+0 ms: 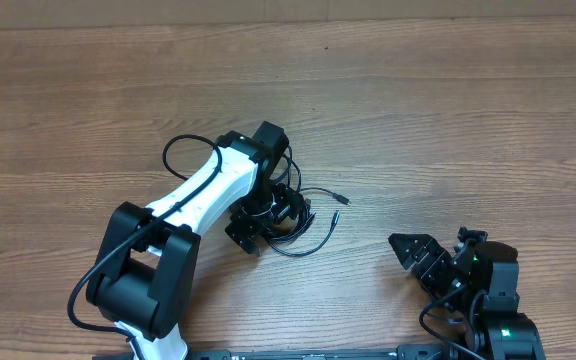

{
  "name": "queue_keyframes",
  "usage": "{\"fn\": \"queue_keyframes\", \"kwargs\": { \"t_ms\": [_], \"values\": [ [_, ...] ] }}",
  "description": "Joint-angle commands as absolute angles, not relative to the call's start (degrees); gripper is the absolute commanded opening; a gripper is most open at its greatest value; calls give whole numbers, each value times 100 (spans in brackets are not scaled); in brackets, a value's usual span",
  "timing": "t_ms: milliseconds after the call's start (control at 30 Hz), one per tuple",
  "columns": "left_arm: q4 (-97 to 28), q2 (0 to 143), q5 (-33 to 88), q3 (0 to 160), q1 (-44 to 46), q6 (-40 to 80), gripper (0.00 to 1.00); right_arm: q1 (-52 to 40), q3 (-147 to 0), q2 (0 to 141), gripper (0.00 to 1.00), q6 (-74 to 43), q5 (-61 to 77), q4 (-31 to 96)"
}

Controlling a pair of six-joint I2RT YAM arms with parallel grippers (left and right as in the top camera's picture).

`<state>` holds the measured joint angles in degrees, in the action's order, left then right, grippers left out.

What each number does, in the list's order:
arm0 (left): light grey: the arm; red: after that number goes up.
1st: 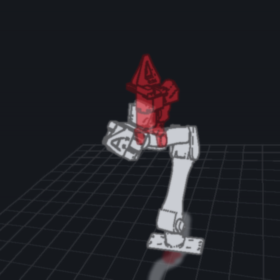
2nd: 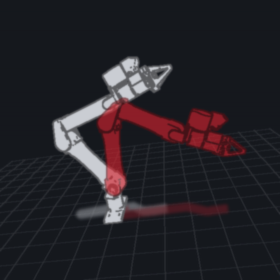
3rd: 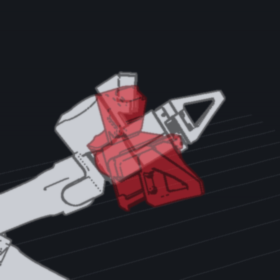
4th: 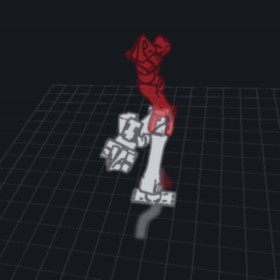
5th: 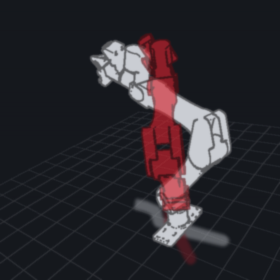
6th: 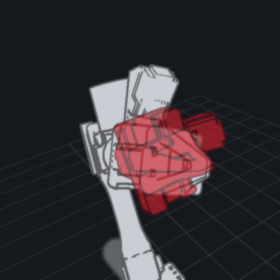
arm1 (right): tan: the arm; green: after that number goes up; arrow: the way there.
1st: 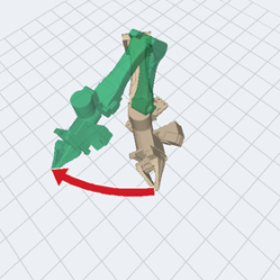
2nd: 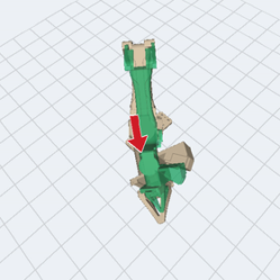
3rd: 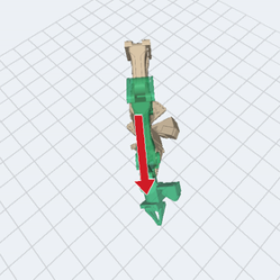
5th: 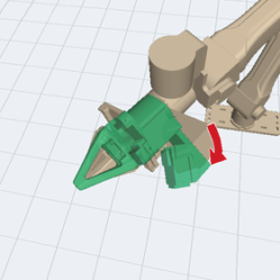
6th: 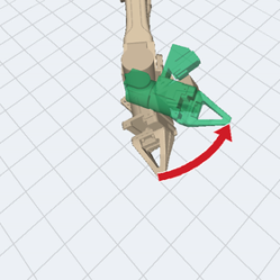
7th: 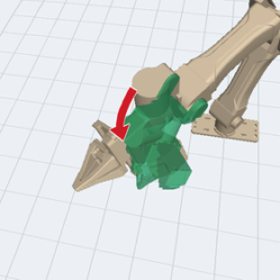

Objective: Untangle cables

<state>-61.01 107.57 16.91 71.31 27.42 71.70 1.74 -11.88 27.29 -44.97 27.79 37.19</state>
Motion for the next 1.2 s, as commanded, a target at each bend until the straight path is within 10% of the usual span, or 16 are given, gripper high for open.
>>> {"fn": "queue_keyframes", "kwargs": {
  "t_ms": [0, 1167],
  "values": [
    [-6066, 10833, 1450, 7238, 2805, 6407, 99, 156, -1282, 2724, 100, -4447, 2700, 3791],
    [-4731, 10829, 543, 8169, 3103, -274, 96, 156, -1282, 2724, 100, -4491, 1951, 3179]
  ]
}}
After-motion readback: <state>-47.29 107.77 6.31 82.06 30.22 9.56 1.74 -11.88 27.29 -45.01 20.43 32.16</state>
